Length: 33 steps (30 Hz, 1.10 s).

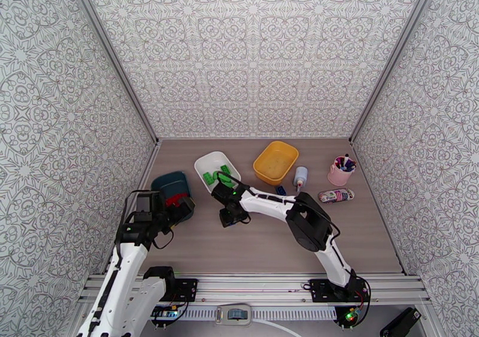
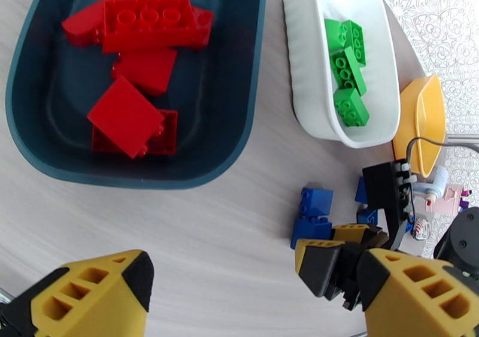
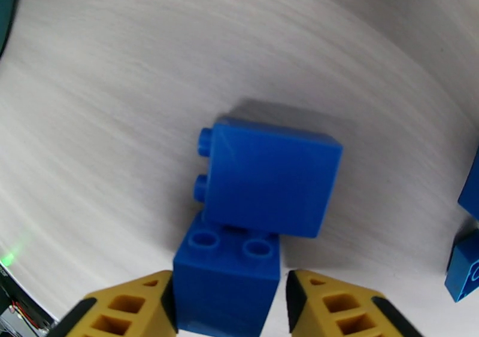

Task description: Sort the legos into containers by color

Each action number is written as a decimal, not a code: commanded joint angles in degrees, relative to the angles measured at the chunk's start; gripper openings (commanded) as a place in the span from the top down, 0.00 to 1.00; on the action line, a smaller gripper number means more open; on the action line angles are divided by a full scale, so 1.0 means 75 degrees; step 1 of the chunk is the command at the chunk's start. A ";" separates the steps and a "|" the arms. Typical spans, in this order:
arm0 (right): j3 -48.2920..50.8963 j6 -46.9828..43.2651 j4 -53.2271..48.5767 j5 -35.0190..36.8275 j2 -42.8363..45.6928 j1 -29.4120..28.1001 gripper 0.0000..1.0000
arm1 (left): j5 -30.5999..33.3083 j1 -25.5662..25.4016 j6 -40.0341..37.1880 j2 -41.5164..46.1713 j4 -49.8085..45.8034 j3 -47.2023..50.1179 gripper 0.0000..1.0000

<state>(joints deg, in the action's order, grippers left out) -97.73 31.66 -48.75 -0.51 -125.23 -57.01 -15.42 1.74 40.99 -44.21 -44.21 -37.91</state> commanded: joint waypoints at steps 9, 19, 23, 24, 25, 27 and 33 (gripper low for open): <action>0.0826 0.0247 0.0594 -0.0194 0.1255 0.0265 0.60 | -0.0343 -0.0699 0.0393 -0.0235 0.0726 0.0182 0.06; 0.2072 0.0192 0.0957 -0.0571 0.2844 0.1893 0.61 | 0.0441 -0.3410 0.1292 -0.2059 0.2785 0.0019 0.10; 0.2194 0.0025 0.0899 -0.0643 0.3217 0.2948 0.61 | 0.0386 -0.4240 0.1356 -0.3350 0.3678 -0.0646 0.11; 0.2165 -0.0016 0.0887 -0.0662 0.3270 0.3168 0.61 | 0.0354 -0.4411 0.1306 -0.3703 0.3804 -0.0865 0.11; 0.2079 -0.0061 0.0856 -0.0681 0.3284 0.3405 0.60 | 0.0318 -0.4600 0.1232 -0.4074 0.3902 -0.1222 0.12; 0.1807 -0.0157 0.0742 -0.0692 0.3231 0.3767 0.60 | 0.0270 -0.4922 0.1000 -0.4764 0.3957 -0.1909 0.12; 0.0527 -0.0249 0.0424 -0.0775 0.2603 0.4650 0.58 | -0.0111 -0.5339 0.0664 -0.6203 0.3976 -0.3701 0.15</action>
<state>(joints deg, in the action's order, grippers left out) -88.86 31.00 -44.27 -5.19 -103.66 -23.70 -14.68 -37.58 47.97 -88.55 -16.16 -61.04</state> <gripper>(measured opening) 0.414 0.856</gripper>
